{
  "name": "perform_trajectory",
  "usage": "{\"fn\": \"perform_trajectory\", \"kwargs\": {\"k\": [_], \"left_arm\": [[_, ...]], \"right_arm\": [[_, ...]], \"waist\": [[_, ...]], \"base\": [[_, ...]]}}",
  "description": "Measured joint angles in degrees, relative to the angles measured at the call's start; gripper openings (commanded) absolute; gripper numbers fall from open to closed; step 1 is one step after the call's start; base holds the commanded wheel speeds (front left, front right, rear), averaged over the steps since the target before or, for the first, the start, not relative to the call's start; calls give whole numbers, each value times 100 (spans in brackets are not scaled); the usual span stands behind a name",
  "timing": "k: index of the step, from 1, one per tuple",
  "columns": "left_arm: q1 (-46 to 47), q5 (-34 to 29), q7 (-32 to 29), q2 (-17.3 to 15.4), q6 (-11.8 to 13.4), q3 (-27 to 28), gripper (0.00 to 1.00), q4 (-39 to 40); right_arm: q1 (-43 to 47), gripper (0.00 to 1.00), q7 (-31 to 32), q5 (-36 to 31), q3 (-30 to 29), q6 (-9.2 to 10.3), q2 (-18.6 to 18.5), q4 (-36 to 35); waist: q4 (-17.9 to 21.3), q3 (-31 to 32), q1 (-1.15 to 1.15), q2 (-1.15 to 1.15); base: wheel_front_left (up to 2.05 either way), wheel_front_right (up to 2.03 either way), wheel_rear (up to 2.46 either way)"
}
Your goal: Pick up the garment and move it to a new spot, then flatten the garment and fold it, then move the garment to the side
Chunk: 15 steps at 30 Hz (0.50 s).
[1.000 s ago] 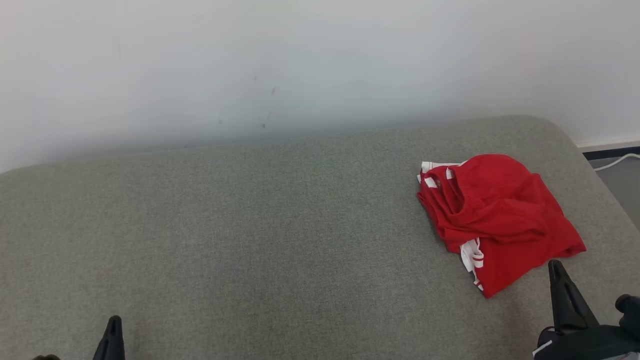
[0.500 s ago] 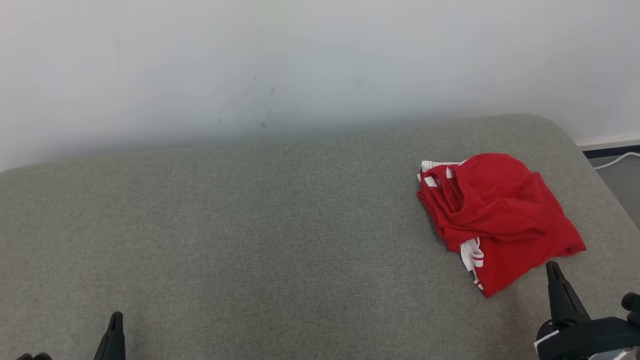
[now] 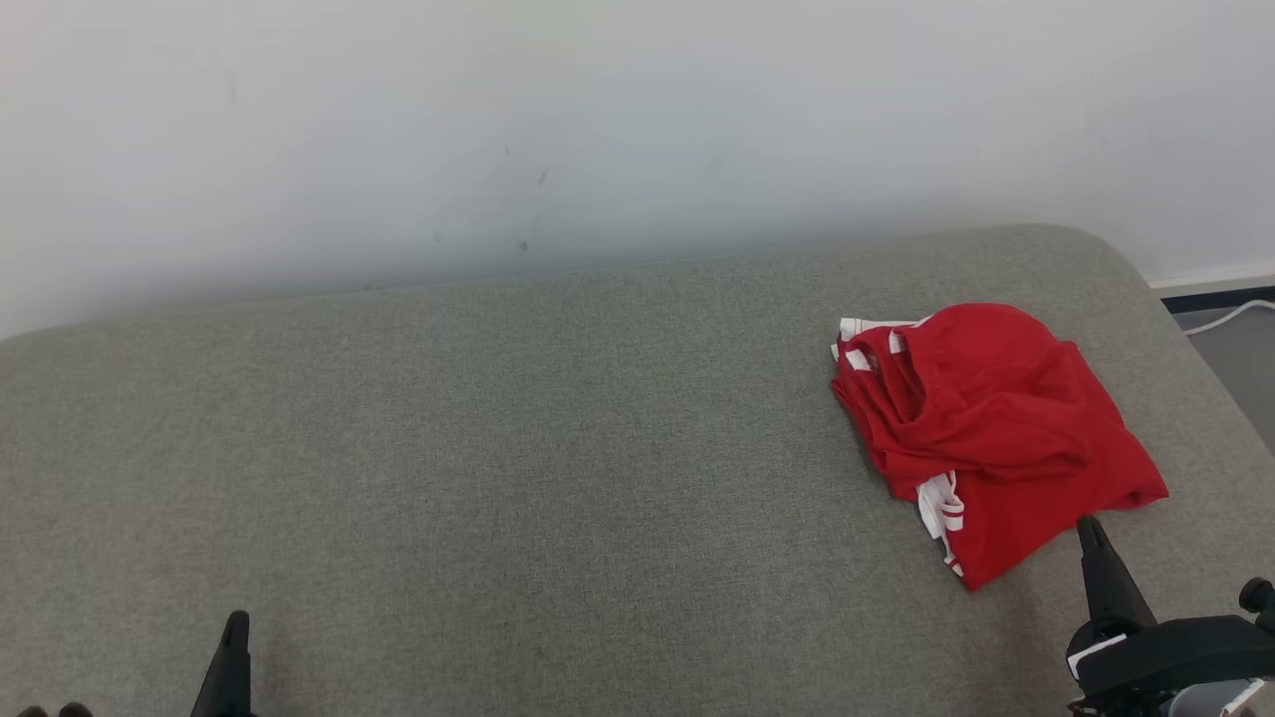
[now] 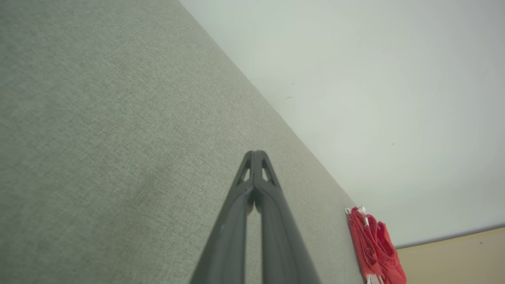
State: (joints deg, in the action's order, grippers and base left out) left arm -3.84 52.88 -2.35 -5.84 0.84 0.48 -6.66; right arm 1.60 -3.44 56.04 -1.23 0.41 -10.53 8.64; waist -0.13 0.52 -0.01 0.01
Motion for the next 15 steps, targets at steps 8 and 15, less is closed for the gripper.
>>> {"fn": "perform_trajectory", "kwargs": {"k": [8,15], "left_arm": [[138,656,-66,48,-145,76,0,-166],[232,1093,-118,88,-236,127,0,-287]], "right_arm": [[-91,0,172,563,-101,-104,134,137],[-148,0,298,1001,-185,-198,225,245]], "waist": [[2,-10,0,0],[4,-18,0,0]], "base": [[0,0,0],[0,0,0]]}}
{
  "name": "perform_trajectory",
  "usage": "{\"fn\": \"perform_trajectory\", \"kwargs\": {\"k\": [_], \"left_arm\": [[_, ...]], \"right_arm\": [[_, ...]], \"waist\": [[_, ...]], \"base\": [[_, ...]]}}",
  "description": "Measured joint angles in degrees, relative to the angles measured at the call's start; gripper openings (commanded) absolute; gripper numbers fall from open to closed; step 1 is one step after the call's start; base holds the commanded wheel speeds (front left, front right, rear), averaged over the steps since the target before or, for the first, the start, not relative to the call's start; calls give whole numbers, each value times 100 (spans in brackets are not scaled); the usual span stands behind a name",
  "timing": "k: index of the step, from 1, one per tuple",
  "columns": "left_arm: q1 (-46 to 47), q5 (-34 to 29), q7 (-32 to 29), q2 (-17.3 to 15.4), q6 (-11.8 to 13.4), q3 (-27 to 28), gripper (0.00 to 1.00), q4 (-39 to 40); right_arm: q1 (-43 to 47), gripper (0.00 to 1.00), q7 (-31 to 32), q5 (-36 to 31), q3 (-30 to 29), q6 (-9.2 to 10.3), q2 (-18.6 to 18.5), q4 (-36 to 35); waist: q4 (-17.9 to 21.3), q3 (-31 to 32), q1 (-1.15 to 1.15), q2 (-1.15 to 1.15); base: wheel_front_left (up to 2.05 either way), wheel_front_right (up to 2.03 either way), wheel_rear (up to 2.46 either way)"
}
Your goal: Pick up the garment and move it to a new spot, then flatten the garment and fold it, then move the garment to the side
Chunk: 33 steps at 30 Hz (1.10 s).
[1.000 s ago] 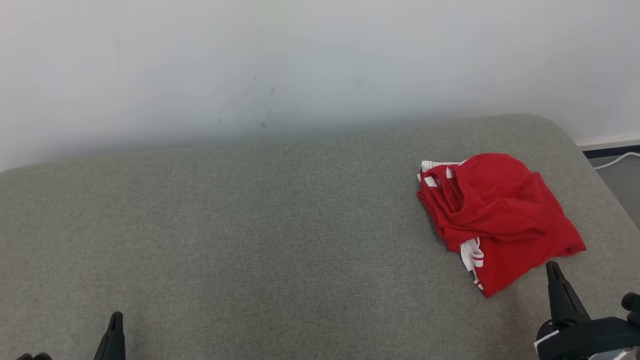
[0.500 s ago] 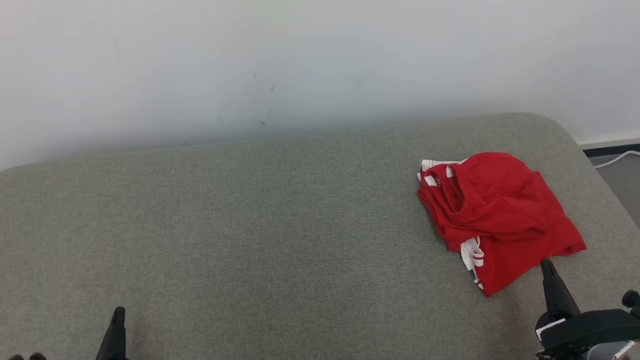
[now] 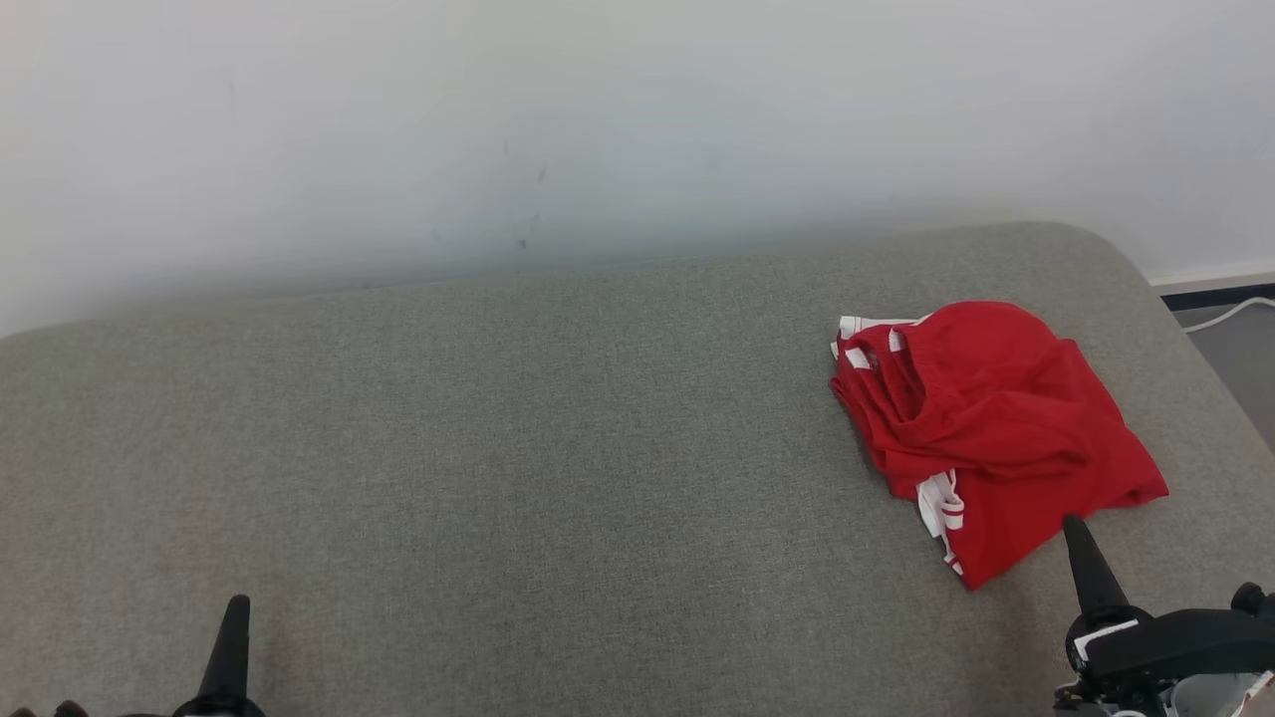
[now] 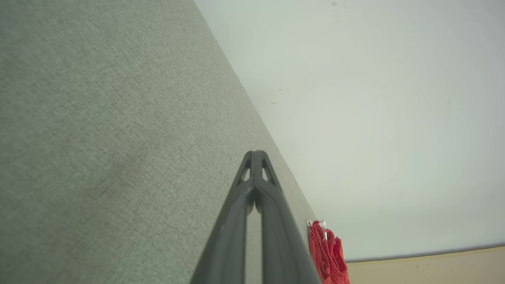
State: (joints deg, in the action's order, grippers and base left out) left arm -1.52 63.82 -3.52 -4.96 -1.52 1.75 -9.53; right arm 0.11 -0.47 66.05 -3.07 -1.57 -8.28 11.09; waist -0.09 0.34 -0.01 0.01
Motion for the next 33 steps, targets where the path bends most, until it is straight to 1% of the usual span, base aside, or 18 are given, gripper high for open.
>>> {"fn": "perform_trajectory", "kwargs": {"k": [2,6,15,22,28,33], "left_arm": [[34,197,-5,14,-10,22,0,-40],[114,577,-51,53,-108,77,0,-134],[260,1279,-138,126,-211,155,0,-322],[389,1798,-185,168,-357,230,0,-466],[477,2291,-235,213,-415,290,0,-586],[583,2677,-280,247,-512,335,0,-679]], "right_arm": [[-37,0,36,159,-24,-40,33,33],[-101,0,130,521,-87,-108,111,114],[-223,0,308,1174,-210,-248,259,260],[-328,0,459,1673,-300,-350,371,378],[-384,0,583,2093,-378,-432,469,502],[-460,0,669,2458,-442,-502,545,570]], "waist": [[1,-3,0,0],[2,-9,0,0],[5,-21,1,-1],[6,-30,1,-1],[8,-38,1,-1],[9,-45,1,-1]], "base": [[0,0,0],[0,0,0],[0,0,0],[0,0,0],[0,0,0],[0,0,0]]}}
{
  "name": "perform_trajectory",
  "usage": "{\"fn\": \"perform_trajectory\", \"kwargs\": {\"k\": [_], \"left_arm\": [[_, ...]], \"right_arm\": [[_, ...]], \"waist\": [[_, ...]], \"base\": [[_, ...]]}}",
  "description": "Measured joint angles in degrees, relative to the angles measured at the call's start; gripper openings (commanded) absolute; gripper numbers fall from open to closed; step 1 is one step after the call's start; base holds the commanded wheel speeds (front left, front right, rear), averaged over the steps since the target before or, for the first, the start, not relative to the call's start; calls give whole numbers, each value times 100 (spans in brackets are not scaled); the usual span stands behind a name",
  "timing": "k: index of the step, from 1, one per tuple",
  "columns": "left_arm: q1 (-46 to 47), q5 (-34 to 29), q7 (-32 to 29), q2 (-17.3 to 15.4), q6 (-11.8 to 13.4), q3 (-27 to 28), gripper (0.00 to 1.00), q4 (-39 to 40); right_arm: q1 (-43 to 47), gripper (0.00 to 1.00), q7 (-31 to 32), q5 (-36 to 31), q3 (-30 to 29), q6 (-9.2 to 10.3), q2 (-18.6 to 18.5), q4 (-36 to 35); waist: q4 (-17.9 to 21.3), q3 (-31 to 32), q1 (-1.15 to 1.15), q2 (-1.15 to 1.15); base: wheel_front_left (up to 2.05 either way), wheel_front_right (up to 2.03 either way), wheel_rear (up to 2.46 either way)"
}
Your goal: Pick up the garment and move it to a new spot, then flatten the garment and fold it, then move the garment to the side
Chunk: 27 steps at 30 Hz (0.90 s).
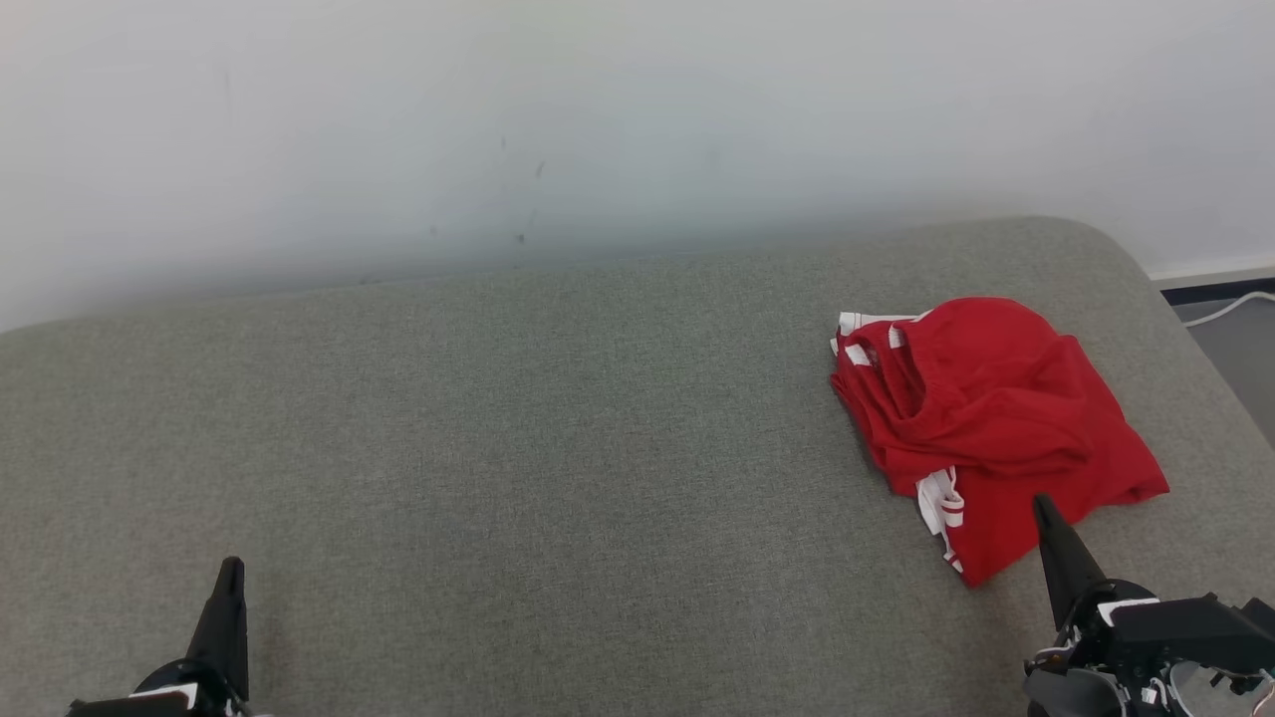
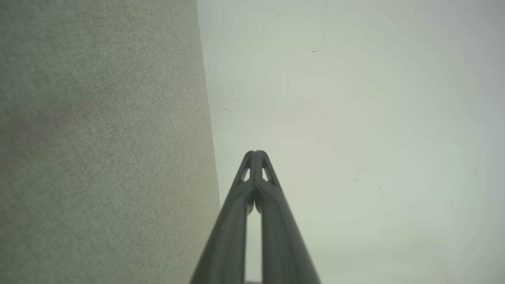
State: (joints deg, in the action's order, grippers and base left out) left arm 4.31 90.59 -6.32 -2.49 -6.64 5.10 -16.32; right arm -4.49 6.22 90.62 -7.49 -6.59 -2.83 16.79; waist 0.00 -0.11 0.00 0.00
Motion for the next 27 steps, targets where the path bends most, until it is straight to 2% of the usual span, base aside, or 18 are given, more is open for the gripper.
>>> {"fn": "perform_trajectory", "kwargs": {"k": [27], "left_arm": [[45,74,-3,15,-42,7,0,-48]], "right_arm": [[-25,0,33,112,-10,-5,27,21]], "waist": [[0,0,0,0]], "base": [[0,0,0]]}}
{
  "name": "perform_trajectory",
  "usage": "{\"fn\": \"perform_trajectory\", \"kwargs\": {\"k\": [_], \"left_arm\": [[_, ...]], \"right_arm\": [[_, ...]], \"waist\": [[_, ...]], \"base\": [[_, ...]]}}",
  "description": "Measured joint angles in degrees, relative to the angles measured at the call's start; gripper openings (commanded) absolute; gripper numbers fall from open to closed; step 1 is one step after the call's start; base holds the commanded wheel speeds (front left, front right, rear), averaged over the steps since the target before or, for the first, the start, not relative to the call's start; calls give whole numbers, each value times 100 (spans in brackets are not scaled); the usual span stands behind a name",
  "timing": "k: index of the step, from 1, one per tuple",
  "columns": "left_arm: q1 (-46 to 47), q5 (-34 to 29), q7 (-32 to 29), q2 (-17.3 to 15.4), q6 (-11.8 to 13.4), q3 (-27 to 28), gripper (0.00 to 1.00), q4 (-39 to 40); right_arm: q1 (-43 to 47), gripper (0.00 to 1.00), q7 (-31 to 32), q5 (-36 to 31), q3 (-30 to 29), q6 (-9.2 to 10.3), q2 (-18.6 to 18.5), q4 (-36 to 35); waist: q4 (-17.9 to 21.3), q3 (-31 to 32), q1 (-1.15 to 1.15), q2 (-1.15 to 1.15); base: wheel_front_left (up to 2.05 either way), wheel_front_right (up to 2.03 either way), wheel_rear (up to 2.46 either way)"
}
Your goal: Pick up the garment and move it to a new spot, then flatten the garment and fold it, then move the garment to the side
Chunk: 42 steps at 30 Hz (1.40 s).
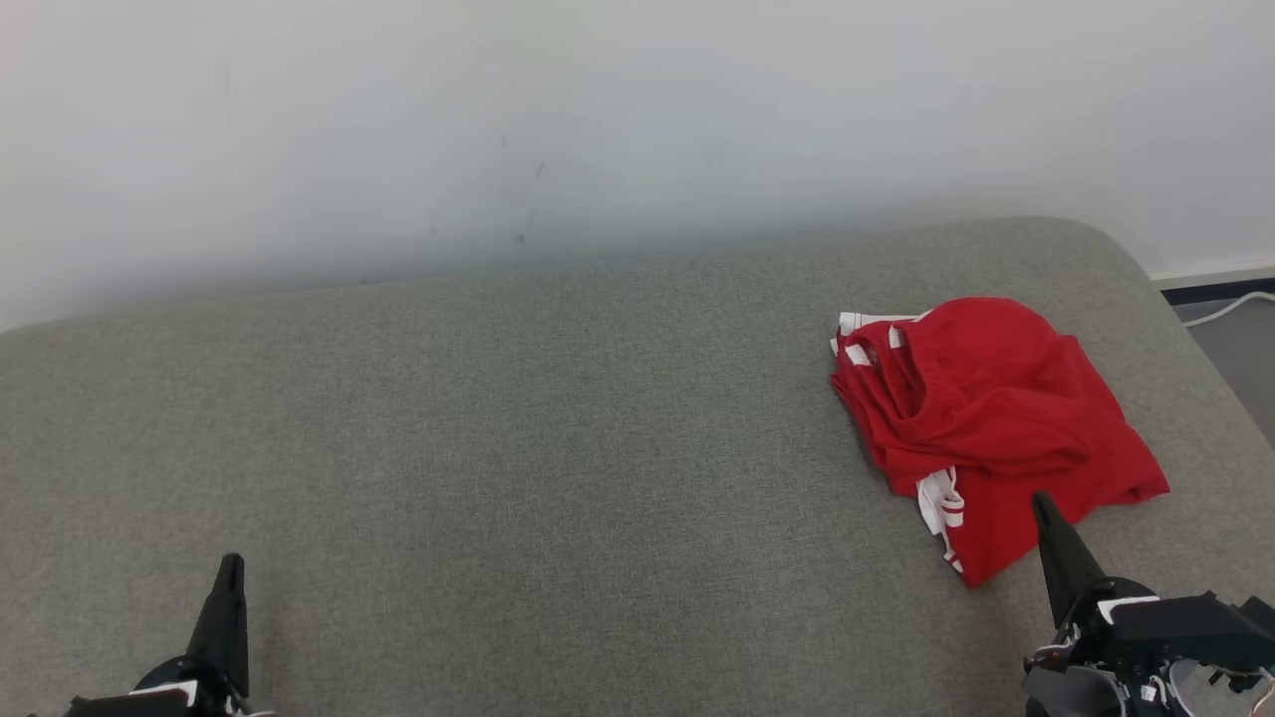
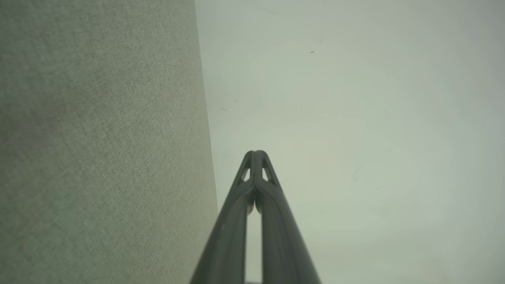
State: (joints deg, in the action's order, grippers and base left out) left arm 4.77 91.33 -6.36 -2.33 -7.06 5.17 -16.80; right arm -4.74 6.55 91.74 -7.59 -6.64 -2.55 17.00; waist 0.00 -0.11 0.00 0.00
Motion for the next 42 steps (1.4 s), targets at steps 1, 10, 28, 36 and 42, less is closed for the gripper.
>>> {"fn": "perform_trajectory", "kwargs": {"k": [1,10,28,36,42], "left_arm": [[0,0,0,0,0,0,0,0],[1,1,0,1,-1,0,0,-4],[2,1,0,1,-1,-1,0,-10],[2,1,0,1,-1,-1,0,-11],[2,1,0,1,-1,-1,0,-12]], "right_arm": [[0,0,0,0,0,0,0,0],[-1,0,0,0,0,0,0,1],[-1,0,0,1,1,-1,0,3],[-1,0,0,1,1,-1,0,4],[-1,0,0,1,1,-1,0,4]], "waist": [[0,0,0,0],[0,0,0,0],[0,1,0,0],[0,1,0,0],[0,1,0,0]], "base": [[0,0,0],[0,0,0],[0,0,0],[0,0,0],[0,0,0]]}}
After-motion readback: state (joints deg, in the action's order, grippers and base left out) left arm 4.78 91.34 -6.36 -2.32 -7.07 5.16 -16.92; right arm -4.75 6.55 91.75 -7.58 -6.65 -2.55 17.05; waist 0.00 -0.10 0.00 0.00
